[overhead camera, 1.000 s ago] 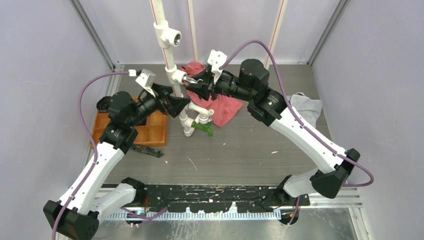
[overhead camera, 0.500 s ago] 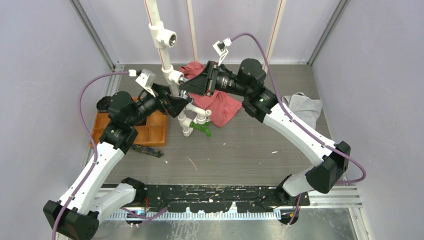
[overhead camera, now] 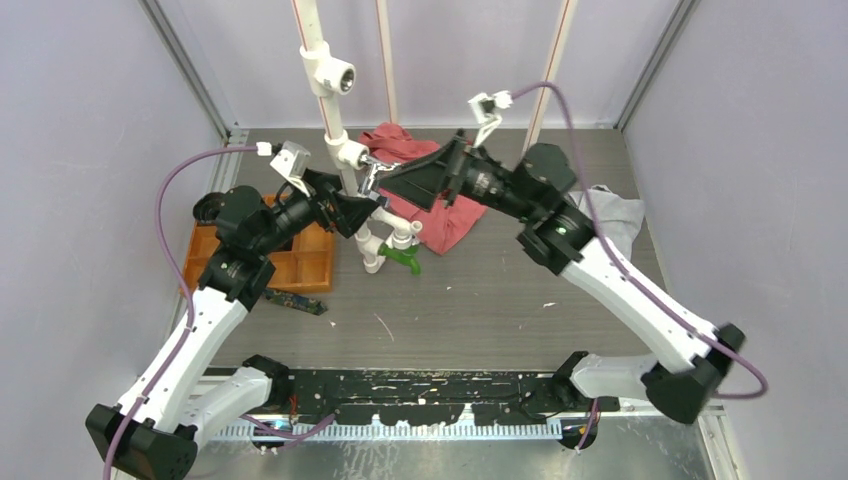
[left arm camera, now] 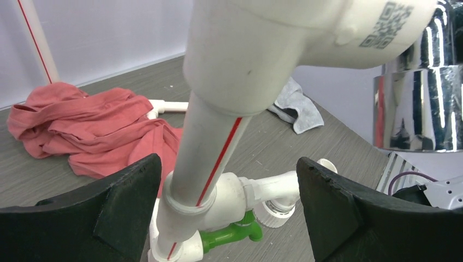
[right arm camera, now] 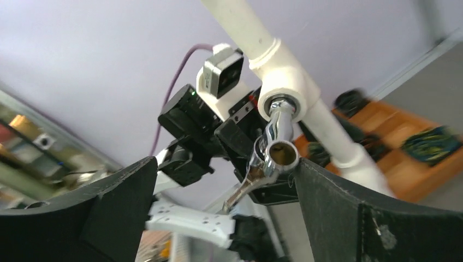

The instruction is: Install the water faucets

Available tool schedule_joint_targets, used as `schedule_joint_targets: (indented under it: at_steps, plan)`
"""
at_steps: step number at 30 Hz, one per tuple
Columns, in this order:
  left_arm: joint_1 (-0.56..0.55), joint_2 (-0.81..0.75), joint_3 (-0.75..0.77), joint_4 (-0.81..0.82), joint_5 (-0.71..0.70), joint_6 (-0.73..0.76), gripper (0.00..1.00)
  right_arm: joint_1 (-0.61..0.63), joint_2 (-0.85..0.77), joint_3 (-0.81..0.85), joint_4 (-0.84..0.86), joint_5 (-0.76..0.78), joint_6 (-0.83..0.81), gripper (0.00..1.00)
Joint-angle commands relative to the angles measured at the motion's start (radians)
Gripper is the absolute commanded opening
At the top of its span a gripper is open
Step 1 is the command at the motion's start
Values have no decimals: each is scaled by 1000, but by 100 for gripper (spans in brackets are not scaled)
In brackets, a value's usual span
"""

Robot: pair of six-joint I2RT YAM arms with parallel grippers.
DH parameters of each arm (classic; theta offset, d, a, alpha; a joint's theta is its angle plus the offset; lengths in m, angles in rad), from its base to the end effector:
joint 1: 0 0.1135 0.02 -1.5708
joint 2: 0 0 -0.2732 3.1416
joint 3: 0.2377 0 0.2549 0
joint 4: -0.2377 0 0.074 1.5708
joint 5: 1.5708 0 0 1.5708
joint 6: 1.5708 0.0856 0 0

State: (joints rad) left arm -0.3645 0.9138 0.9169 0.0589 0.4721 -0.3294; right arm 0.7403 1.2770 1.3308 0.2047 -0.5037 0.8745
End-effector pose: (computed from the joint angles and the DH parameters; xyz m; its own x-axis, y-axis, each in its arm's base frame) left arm 0.2203 -0.1257 0.3999 -0.1851 -0.2377 -0.9535 0.7204 0.6271 -0.2962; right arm 0.2151 0.2524 0.4863 -0.5965 0.3652 -0.7147 -0.7446 0.0805 0.6626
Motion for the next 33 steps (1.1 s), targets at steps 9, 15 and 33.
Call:
schedule_joint_targets:
  at_steps: [9, 15, 33]
  plan:
    - [3, -5, 8, 50, -1, 15, 93, 16, -242, 114, -347, 89, -1242, 100]
    - [4, -16, 15, 26, -16, 29, 92, 179, -300, -77, -171, 242, -1858, 100]
    - [4, 36, 16, 48, -53, 36, 80, 406, -59, -194, 241, 595, -2754, 94]
